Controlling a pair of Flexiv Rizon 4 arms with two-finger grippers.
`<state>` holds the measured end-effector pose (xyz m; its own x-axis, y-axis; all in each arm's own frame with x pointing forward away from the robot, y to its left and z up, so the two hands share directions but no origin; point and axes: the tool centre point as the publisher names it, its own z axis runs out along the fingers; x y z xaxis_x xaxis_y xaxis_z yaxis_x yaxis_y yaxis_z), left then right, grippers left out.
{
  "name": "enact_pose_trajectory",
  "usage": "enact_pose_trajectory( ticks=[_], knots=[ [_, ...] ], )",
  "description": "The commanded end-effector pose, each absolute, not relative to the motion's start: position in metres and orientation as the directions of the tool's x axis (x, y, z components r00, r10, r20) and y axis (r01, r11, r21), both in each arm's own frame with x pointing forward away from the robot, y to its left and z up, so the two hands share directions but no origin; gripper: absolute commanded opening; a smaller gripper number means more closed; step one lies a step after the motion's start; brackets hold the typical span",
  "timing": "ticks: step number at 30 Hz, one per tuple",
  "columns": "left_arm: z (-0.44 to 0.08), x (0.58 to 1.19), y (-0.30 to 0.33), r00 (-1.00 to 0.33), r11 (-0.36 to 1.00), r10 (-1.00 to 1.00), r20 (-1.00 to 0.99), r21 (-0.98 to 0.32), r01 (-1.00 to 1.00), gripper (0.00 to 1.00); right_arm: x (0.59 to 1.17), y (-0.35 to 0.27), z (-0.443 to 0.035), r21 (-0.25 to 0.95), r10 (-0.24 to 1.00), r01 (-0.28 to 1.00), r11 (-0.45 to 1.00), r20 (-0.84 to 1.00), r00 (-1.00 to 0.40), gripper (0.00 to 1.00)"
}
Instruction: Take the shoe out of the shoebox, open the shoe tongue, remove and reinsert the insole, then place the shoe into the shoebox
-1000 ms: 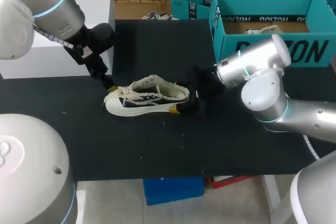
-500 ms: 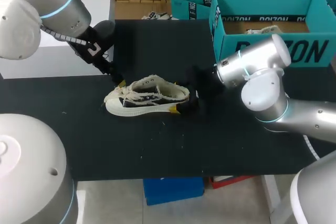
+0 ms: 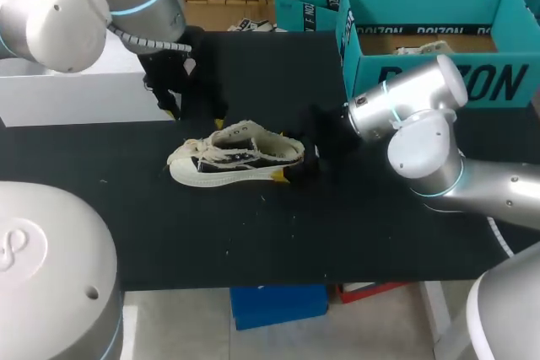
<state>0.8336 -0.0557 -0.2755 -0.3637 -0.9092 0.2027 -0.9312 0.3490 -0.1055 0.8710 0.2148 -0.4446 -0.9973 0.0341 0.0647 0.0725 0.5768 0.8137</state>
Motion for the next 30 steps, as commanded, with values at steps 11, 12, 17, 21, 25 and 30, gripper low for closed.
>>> enact_pose_trajectory(
  ticks=[11,12,17,21,25,30],
  knots=[
    [-0.288,0.847,-0.085,0.02,-0.014,-0.992,0.124,0.046,-0.999,1.0,0.873,0.217,-0.447,0.813,0.035,0.074,0.578,0.066,-0.997,0.0],
    [-0.29,0.848,-0.091,0.018,-0.012,-0.993,0.119,0.046,-0.999,1.0,0.873,0.217,-0.447,0.813,0.035,0.074,0.578,0.066,-0.997,0.0],
    [-0.302,0.855,-0.115,0.007,-0.007,-1.0,0.019,0.033,-0.999,1.0,0.873,0.217,-0.447,0.813,0.035,0.074,0.578,0.066,-0.997,0.0],
    [-0.311,0.861,-0.13,-0.001,-0.002,-0.996,-0.087,0.042,-0.999,1.0,0.873,0.217,-0.447,0.813,0.035,0.074,0.578,0.066,-0.997,0.0],
    [-0.32,0.864,-0.141,-0.022,0.016,-0.985,-0.172,0.036,-0.999,1.0,0.873,0.217,-0.447,0.813,0.035,0.074,0.578,0.066,-0.997,0.0],
    [-0.329,0.863,-0.149,-0.043,0.031,-0.966,-0.255,0.052,-0.998,1.0,0.873,0.217,-0.447,0.813,0.035,0.074,0.578,0.066,-0.997,0.0]
  ],
)
